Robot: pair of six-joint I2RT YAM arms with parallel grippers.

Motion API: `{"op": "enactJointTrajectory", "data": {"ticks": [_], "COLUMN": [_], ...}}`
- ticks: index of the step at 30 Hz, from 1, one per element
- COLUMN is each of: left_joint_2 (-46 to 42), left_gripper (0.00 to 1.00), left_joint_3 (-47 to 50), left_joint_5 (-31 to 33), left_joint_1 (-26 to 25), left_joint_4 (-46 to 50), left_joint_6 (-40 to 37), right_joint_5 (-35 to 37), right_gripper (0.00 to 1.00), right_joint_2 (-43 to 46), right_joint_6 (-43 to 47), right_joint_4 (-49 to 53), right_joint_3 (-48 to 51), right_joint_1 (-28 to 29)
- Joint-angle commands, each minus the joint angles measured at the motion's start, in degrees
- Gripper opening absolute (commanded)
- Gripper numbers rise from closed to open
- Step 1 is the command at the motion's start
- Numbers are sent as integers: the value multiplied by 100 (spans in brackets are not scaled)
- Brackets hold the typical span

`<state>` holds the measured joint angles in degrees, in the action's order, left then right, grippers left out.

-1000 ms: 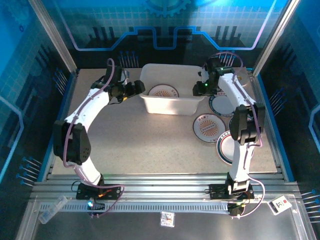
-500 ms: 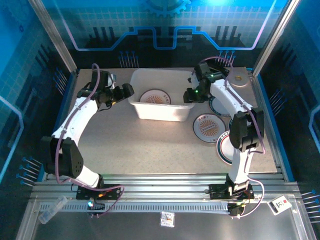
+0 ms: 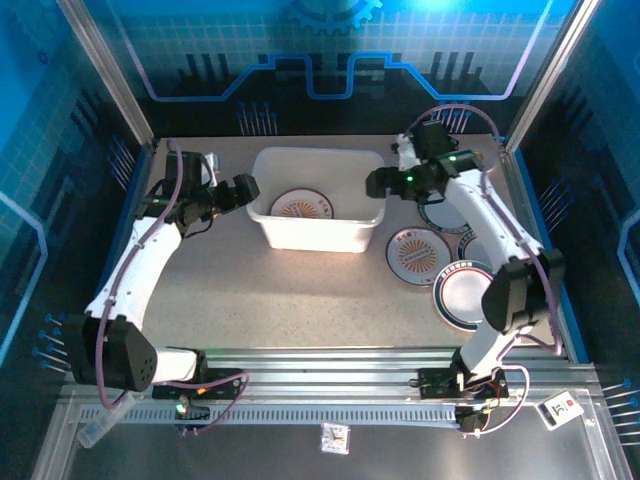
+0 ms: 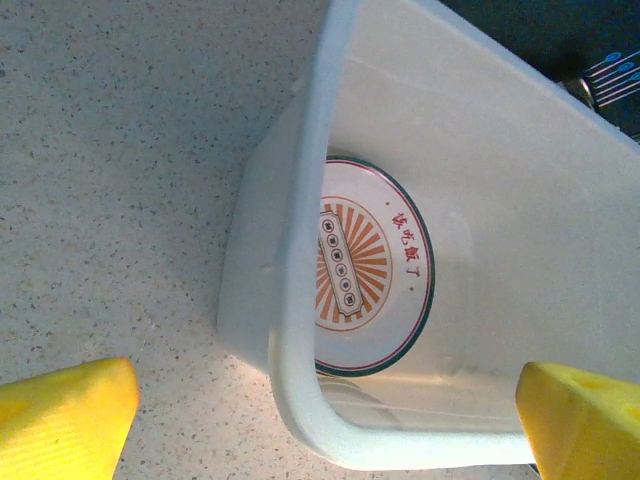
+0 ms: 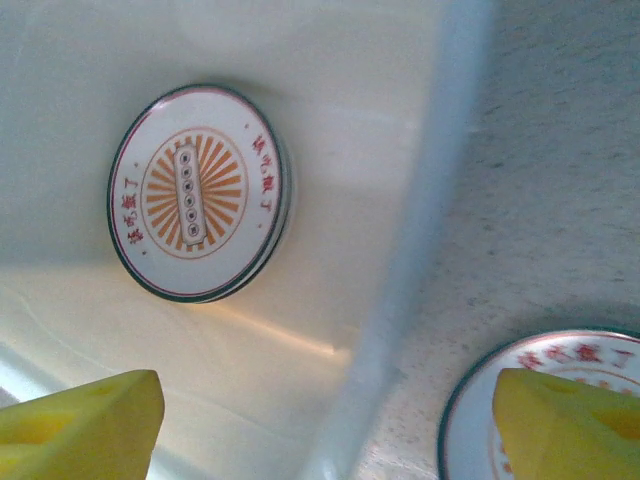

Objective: Place the plates into the plastic bin on the countertop

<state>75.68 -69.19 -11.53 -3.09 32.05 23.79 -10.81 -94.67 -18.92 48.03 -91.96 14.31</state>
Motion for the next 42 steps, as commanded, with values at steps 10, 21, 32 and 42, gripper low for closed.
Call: {"op": "enactJointTrajectory", "data": {"ticks": [10, 21, 32, 42], "left_joint_2": [-148, 4, 56, 294], "left_gripper": [99, 99, 99, 99], "left_joint_3": [142, 263, 350, 66], "left_joint_5": [-459, -649, -840, -1052], "left_joint_1": [48, 50, 63, 63], "left_joint_4": [-81, -234, -397, -489], "left_joint_6": [-95, -155, -327, -593], "right_joint_5": [-176, -470, -57, -571], "right_gripper": [92, 91, 93, 85], "right_joint_2": [2364, 2745, 2245, 1329], "right_joint_6": [-753, -153, 572, 1063], "right_joint_4": [702, 752, 259, 371], "right_joint_3": [2700, 3698, 3923, 3445], "right_joint_1": [-2540, -4948, -5641, -5634]}}
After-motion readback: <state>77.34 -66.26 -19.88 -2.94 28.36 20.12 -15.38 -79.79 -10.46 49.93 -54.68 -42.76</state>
